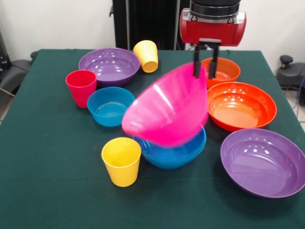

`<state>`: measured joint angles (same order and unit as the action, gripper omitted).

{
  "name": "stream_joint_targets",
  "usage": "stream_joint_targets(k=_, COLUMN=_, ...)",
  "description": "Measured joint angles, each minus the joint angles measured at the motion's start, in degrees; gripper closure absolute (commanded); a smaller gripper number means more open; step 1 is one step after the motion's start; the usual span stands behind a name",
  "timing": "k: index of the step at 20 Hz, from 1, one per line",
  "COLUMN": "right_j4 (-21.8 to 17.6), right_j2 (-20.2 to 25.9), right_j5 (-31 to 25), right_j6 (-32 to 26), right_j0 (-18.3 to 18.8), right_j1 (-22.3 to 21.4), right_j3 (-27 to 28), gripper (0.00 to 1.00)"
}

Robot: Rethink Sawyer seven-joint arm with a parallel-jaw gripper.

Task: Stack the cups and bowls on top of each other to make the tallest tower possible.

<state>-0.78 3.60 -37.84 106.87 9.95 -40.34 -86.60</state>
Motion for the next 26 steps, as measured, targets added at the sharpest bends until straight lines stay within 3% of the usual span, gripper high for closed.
stream_joint_targets(k=26, right_j4=-1.5, right_j2=0.1, right_j5=0.0, right_j6=0.0, right_j0=-0.3, right_j1=-0.5, right_j3=0.4, gripper=0.0)
